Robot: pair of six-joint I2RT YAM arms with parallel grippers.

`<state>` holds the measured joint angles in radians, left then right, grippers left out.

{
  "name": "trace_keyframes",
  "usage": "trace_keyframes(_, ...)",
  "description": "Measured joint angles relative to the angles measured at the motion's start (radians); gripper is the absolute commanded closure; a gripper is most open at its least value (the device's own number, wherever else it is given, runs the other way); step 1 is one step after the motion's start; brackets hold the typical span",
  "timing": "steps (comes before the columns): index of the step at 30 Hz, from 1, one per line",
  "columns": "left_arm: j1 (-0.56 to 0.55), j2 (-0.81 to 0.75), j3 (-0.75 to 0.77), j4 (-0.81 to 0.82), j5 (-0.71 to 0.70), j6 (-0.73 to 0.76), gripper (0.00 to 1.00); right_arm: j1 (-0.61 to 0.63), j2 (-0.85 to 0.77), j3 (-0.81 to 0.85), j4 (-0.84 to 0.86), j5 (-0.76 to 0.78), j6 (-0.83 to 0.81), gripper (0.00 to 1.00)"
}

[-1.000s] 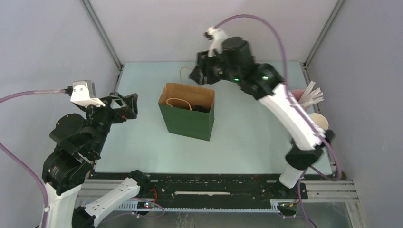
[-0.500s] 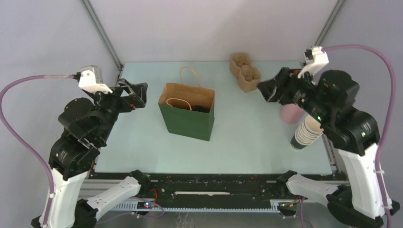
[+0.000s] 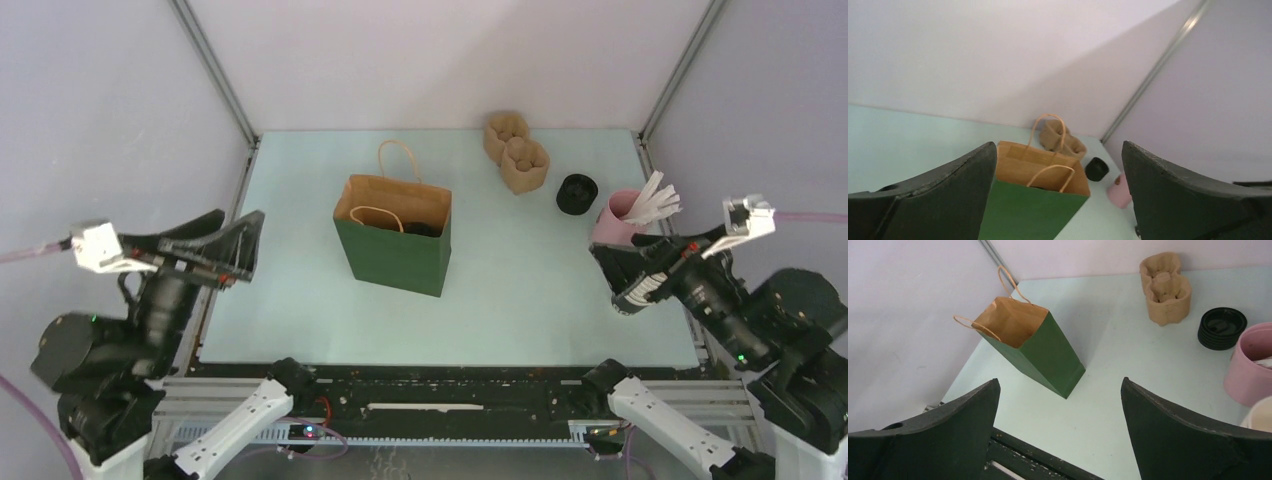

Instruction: Pack the takeout coffee

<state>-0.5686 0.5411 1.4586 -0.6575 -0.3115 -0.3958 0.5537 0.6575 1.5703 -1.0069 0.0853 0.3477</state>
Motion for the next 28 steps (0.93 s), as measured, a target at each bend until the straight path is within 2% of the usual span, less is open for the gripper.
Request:
trace_keyframes(5,0.0,-0.119,-0.058,0.012,0.081,-0.005,0.0,-0.003,-0.08,-0.008,-0.024,0.031,-0.009,0.0)
trace_keyframes(13,0.0,-0.168,-0.142,0.021,0.106,-0.006,0.0,-0.043,-0.182,0.035,-0.063,0.06,-0.009,0.0)
trace_keyframes(28,0.0,-0.217,-0.127,-0.018,0.069,-0.005,0.0,-0.165,-0.188,0.071,-0.055,0.001,-0.017,0.0)
